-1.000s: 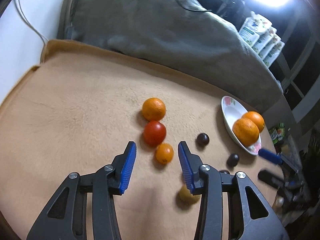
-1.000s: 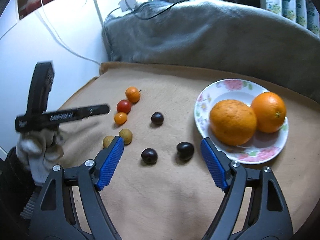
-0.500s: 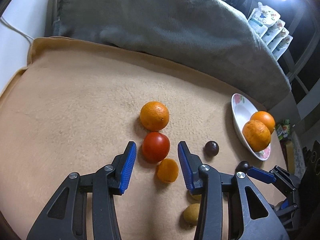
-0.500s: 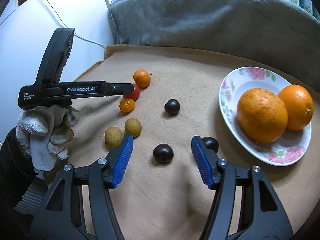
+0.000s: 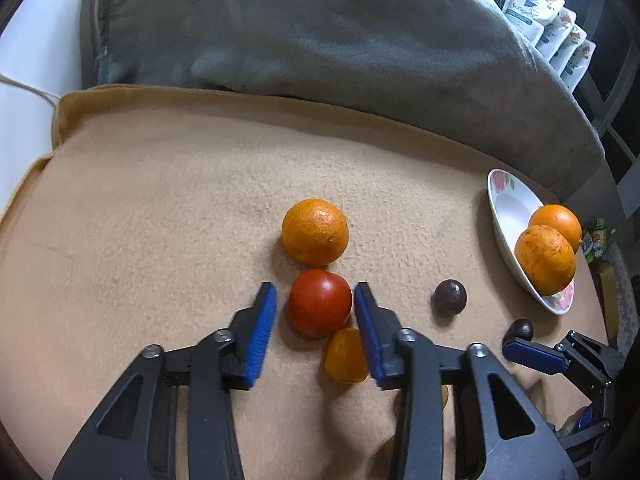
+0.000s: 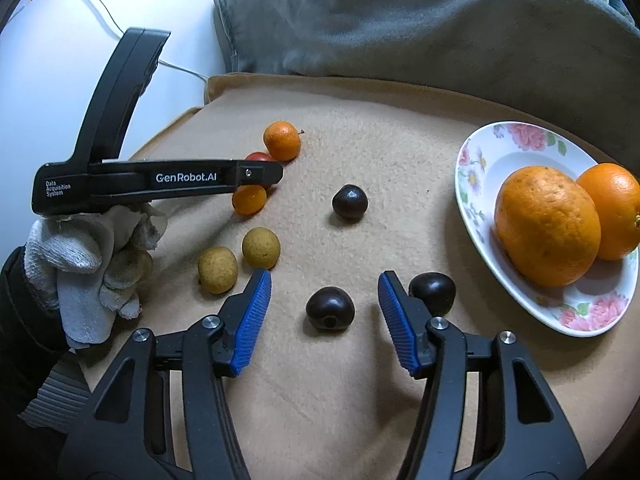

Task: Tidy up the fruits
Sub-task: 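Close the left gripper on the red tomato while the right gripper grasps a dark plum, then carry the tomato with the left gripper while the right gripper carries the plum to the plate, then open the left gripper over the plate while the right gripper releases the plum there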

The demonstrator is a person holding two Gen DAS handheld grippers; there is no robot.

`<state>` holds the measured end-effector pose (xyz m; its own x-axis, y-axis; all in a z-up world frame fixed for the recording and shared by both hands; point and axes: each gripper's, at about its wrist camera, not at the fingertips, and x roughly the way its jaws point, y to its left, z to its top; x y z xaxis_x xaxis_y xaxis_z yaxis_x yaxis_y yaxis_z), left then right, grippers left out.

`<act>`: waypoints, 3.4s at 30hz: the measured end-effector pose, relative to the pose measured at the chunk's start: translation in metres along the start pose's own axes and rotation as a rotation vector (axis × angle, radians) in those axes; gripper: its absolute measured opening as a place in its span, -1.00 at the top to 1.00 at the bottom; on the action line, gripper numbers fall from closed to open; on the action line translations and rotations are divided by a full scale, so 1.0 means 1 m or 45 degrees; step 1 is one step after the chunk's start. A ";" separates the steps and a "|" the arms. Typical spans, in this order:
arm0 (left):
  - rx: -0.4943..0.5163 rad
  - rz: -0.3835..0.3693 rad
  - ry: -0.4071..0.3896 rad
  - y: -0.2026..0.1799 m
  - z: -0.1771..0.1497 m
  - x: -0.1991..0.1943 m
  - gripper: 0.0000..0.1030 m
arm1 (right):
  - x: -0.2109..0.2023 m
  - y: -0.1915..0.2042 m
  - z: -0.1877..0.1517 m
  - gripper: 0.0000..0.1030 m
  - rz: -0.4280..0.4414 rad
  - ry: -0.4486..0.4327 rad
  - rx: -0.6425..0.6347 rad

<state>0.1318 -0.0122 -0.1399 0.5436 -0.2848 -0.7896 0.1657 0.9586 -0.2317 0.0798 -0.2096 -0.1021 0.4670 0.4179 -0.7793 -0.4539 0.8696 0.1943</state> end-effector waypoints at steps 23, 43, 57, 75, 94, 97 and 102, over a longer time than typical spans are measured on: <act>0.016 -0.003 -0.030 -0.006 -0.001 -0.008 0.43 | 0.011 0.000 0.000 0.51 0.013 0.037 -0.013; 0.111 -0.071 -0.112 -0.054 0.014 -0.035 0.43 | -0.057 -0.042 -0.013 0.52 -0.053 -0.119 0.098; 0.223 -0.170 -0.106 -0.119 0.038 -0.017 0.43 | -0.085 -0.085 -0.015 0.52 -0.135 -0.181 0.181; 0.290 -0.202 -0.071 -0.162 0.059 0.010 0.43 | -0.088 -0.125 -0.016 0.52 -0.176 -0.199 0.259; 0.326 -0.214 -0.064 -0.181 0.066 0.017 0.42 | -0.082 -0.129 -0.014 0.51 -0.173 -0.196 0.255; 0.334 -0.222 -0.066 -0.184 0.066 0.016 0.42 | -0.083 -0.130 -0.014 0.39 -0.177 -0.193 0.259; 0.342 -0.225 -0.078 -0.187 0.066 0.013 0.18 | -0.089 -0.129 -0.013 -0.32 -0.194 -0.233 0.257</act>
<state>0.1622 -0.1954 -0.0697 0.5341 -0.4545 -0.7129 0.4686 0.8610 -0.1979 0.0867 -0.3624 -0.0656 0.6554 0.3033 -0.6917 -0.2171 0.9528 0.2121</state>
